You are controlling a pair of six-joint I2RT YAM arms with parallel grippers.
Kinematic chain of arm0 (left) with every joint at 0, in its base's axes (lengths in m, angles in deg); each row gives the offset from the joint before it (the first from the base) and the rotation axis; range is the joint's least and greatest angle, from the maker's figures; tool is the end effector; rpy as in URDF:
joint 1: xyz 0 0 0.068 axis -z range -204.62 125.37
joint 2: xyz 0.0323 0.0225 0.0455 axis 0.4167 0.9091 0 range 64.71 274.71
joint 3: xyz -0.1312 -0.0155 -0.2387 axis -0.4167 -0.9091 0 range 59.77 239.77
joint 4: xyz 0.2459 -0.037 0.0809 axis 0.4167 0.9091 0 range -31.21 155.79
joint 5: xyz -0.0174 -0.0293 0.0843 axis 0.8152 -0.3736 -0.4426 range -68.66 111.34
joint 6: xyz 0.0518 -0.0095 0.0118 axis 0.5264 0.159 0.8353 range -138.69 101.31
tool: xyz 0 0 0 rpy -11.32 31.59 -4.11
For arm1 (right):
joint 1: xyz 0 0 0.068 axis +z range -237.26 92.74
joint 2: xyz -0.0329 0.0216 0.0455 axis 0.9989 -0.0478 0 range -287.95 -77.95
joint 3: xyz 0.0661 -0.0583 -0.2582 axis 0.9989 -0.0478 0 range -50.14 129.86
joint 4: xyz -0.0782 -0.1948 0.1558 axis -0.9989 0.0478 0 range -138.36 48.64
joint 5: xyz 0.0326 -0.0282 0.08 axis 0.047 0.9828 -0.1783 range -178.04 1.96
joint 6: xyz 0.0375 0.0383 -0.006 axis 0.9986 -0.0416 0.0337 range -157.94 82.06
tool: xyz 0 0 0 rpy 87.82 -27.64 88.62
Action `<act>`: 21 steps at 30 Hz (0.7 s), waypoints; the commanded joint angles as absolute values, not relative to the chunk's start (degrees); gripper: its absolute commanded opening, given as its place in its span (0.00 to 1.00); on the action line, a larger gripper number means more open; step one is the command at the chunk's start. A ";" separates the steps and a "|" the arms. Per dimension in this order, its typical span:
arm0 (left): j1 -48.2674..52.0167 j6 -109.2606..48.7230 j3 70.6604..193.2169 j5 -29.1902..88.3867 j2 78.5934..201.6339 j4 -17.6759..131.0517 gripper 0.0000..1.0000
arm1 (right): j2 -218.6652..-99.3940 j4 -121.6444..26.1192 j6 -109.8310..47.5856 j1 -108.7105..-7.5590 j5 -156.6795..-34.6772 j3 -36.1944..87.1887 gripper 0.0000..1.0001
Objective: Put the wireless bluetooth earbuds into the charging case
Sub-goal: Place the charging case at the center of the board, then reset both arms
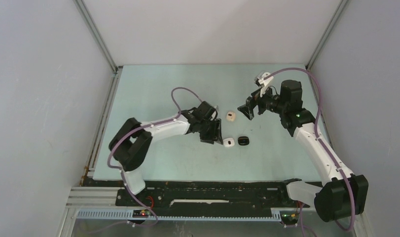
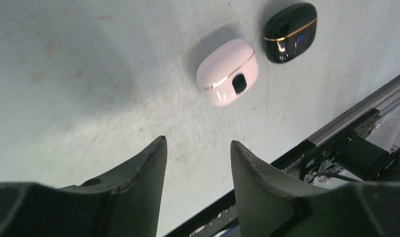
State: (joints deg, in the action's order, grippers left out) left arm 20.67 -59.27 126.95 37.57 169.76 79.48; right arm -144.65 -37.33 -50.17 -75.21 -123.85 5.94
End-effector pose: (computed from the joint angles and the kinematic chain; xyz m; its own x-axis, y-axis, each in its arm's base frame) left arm 0.2570 -0.2737 0.1731 -0.9665 0.0887 -0.2410 0.2058 0.8287 -0.5204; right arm 0.2528 0.0753 0.3318 -0.2040 -0.2192 -0.9541 -0.7617 0.6477 0.0140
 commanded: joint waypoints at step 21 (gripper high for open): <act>3.17 -28.12 100.11 -1.83 105.65 68.06 1.00 | -145.07 -44.72 -31.98 -87.97 -120.63 6.00 1.00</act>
State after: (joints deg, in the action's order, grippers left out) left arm 3.21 -34.13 107.65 6.31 113.44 83.52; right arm -146.22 -41.05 -38.21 -85.70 -122.08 5.89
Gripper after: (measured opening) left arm 0.996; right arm 0.997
